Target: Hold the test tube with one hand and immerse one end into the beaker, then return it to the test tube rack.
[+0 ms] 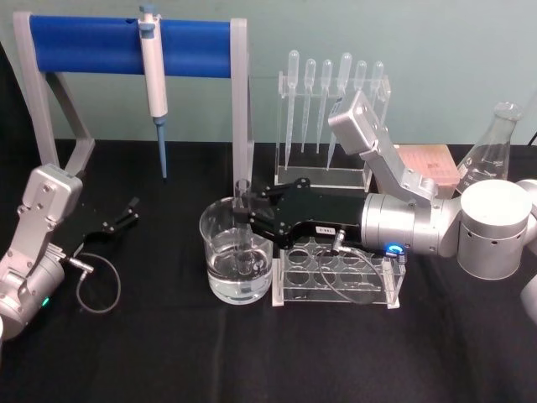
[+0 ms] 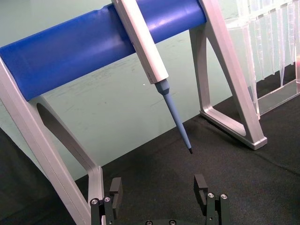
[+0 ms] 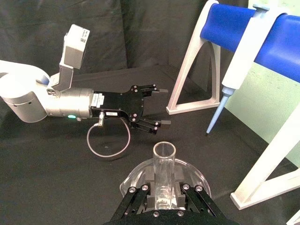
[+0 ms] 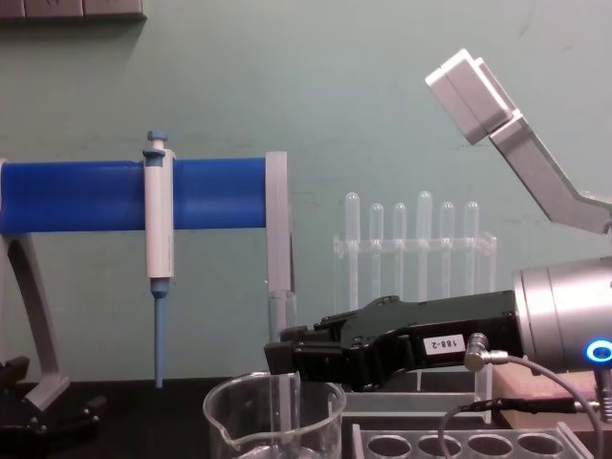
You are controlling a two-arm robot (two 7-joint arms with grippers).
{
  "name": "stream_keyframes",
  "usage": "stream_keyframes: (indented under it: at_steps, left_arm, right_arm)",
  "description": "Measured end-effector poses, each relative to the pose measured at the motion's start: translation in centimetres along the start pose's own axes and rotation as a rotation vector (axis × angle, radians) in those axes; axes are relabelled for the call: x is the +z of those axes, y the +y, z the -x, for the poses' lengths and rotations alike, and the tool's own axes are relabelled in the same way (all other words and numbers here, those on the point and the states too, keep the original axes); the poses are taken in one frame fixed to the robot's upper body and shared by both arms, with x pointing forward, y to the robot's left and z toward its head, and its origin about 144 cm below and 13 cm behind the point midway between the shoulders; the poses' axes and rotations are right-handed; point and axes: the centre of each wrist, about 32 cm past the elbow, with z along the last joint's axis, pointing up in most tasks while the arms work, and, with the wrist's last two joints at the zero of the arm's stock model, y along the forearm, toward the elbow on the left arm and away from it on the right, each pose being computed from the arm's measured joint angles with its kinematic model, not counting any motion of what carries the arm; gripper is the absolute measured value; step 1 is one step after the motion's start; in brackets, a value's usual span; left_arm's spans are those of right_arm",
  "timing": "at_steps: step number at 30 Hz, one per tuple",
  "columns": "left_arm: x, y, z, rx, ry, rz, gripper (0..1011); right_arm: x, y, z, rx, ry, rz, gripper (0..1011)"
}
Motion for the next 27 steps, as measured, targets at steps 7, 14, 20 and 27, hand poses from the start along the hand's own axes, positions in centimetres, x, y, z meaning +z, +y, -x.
stream_keyframes:
  at_steps: [7, 14, 20, 27]
  left_arm:
    - [0.0, 0.0, 0.0, 0.0, 0.0, 0.0, 1000]
    - [0.0, 0.0, 0.0, 0.0, 0.0, 0.0, 1000]
    - [0.0, 0.0, 0.0, 0.0, 0.0, 0.0, 1000]
    - [0.0, 0.0, 0.0, 0.0, 0.0, 0.0, 1000]
  right_arm:
    - [0.0, 0.0, 0.0, 0.0, 0.0, 0.0, 234]
    - [0.0, 0.0, 0.0, 0.0, 0.0, 0.0, 234]
    - [0.0, 0.0, 0.0, 0.0, 0.0, 0.0, 234]
    - [0.0, 0.0, 0.0, 0.0, 0.0, 0.0, 234]
